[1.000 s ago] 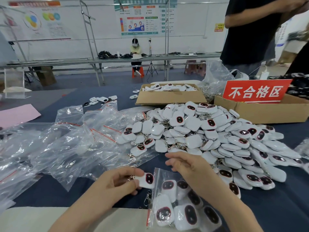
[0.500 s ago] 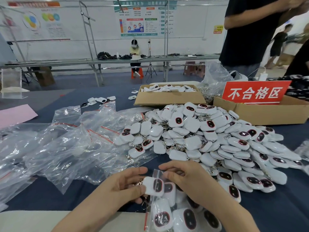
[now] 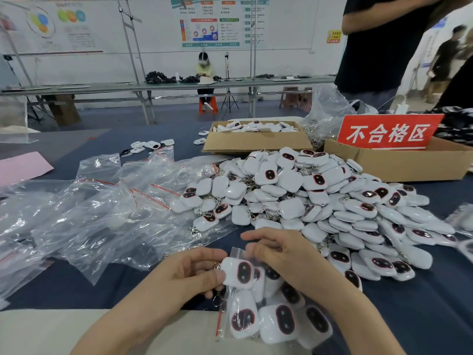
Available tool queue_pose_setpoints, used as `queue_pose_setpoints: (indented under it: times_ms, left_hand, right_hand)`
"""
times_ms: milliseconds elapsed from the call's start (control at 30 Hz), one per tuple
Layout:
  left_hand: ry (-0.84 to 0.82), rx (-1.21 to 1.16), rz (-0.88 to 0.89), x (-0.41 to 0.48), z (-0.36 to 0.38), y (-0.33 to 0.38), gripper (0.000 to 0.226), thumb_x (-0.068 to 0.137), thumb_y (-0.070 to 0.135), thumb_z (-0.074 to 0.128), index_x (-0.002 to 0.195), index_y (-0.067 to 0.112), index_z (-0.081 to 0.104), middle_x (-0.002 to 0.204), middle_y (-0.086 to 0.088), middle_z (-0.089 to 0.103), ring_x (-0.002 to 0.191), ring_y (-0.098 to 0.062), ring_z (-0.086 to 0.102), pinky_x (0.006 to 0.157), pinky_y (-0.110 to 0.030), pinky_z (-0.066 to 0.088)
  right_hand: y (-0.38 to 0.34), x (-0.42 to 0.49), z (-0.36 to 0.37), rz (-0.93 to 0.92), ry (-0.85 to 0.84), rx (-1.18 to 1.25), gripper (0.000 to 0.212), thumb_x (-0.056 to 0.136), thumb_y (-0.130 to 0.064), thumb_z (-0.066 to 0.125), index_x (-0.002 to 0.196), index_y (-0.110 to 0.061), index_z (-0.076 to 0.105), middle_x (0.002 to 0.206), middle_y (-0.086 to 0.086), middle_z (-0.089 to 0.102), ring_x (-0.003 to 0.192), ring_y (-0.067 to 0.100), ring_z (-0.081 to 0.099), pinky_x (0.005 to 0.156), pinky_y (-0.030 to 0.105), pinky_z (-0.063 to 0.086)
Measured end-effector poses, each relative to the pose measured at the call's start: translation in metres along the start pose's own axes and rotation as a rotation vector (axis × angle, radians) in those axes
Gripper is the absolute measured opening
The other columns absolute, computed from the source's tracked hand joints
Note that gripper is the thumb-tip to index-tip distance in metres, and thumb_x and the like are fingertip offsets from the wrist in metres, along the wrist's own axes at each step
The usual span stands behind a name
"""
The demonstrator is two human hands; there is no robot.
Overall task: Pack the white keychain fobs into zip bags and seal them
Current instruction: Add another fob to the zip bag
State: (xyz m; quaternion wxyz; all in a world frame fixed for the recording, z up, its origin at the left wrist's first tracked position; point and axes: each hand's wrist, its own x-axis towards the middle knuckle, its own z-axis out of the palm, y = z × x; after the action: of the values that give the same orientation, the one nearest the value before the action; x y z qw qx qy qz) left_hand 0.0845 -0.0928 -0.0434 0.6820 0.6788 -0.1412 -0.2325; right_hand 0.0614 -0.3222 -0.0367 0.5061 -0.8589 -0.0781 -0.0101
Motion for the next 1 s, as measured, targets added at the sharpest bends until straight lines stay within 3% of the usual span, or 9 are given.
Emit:
queue_pose_setpoints:
  times_ms: [200,333,433,500,567,667,767,867,1000]
  left_hand:
    - [-0.043,0.153,0.011,0.001,0.021,0.002,0.021,0.083,0.035,0.077,0.102,0.026,0.079,0.087,-0.007,0.073,0.073,-0.013,0.057,0.068,-0.024,0.047]
    - [-0.104,0.209,0.055,-0.004,0.023,0.007,0.040,0.086,0.058,0.066,0.109,0.027,0.078,0.084,0.002,0.068,0.078,-0.013,0.057,0.076,-0.027,0.048]
    - [-0.090,0.170,0.106,-0.002,0.028,0.003,0.032,0.083,0.044,0.075,0.106,0.022,0.077,0.099,-0.012,0.076,0.090,-0.022,0.066,0.086,-0.040,0.052]
    - [-0.111,0.064,0.106,0.000,0.032,-0.001,0.021,0.088,0.027,0.072,0.104,0.013,0.072,0.096,-0.017,0.076,0.084,-0.022,0.068,0.078,-0.031,0.053]
    - [-0.132,0.001,0.093,0.001,0.032,-0.001,0.019,0.089,0.026,0.070,0.101,0.011,0.071,0.086,-0.011,0.076,0.074,-0.016,0.067,0.067,-0.022,0.052]
    - [-0.001,-0.003,0.069,0.003,0.029,-0.002,0.030,0.088,0.044,0.073,0.096,0.015,0.077,0.083,-0.020,0.070,0.074,-0.022,0.062,0.062,-0.022,0.053]
    - [0.262,-0.126,0.123,0.010,0.027,-0.005,0.034,0.079,0.047,0.065,0.078,0.015,0.078,0.071,-0.014,0.066,0.061,-0.018,0.057,0.050,-0.023,0.046]
    - [0.459,-0.253,0.149,0.018,0.022,-0.005,0.039,0.095,0.036,0.056,0.066,0.017,0.076,0.065,-0.010,0.063,0.050,-0.014,0.052,0.040,-0.023,0.040]
    - [0.537,-0.316,0.105,0.023,0.017,-0.006,0.045,0.103,0.025,0.053,0.065,0.014,0.075,0.063,-0.008,0.062,0.047,-0.011,0.049,0.038,-0.022,0.038]
  right_hand:
    - [0.000,0.000,0.001,0.007,-0.010,-0.003,0.022,0.094,-0.032,0.067,0.110,-0.046,0.063,0.092,-0.021,0.074,0.087,-0.005,0.068,0.088,0.022,0.054]
    - [-0.001,0.001,0.001,0.006,0.005,-0.024,0.025,0.093,-0.029,0.068,0.106,-0.049,0.063,0.092,-0.020,0.074,0.086,-0.004,0.067,0.088,0.024,0.054]
    - [-0.002,0.001,0.002,-0.004,0.039,-0.020,0.027,0.093,-0.024,0.069,0.102,-0.049,0.065,0.090,-0.018,0.074,0.085,-0.001,0.068,0.086,0.025,0.055]
    - [-0.003,0.001,0.003,-0.011,0.051,-0.011,0.027,0.093,-0.022,0.069,0.102,-0.047,0.067,0.089,-0.016,0.075,0.083,0.000,0.068,0.082,0.023,0.055]
    - [-0.004,0.000,0.004,-0.022,0.048,-0.011,0.026,0.093,-0.022,0.068,0.105,-0.045,0.067,0.090,-0.014,0.075,0.080,-0.002,0.067,0.076,0.018,0.053]
    - [-0.006,-0.001,0.001,-0.032,0.088,-0.035,0.024,0.097,-0.024,0.062,0.110,-0.044,0.066,0.092,-0.022,0.073,0.085,-0.006,0.067,0.080,0.017,0.055]
    - [-0.003,-0.002,-0.008,-0.047,0.279,-0.040,0.025,0.098,-0.024,0.060,0.105,-0.048,0.064,0.093,-0.028,0.071,0.093,-0.009,0.064,0.086,0.015,0.052]
    - [0.005,-0.006,-0.014,-0.039,0.474,-0.296,0.026,0.099,-0.025,0.058,0.116,-0.044,0.065,0.107,-0.027,0.065,0.105,-0.006,0.054,0.093,0.011,0.041]
    - [0.016,-0.009,-0.016,0.098,0.468,-0.684,0.037,0.100,-0.038,0.051,0.137,-0.040,0.051,0.133,-0.017,0.049,0.123,0.007,0.040,0.109,0.028,0.030]
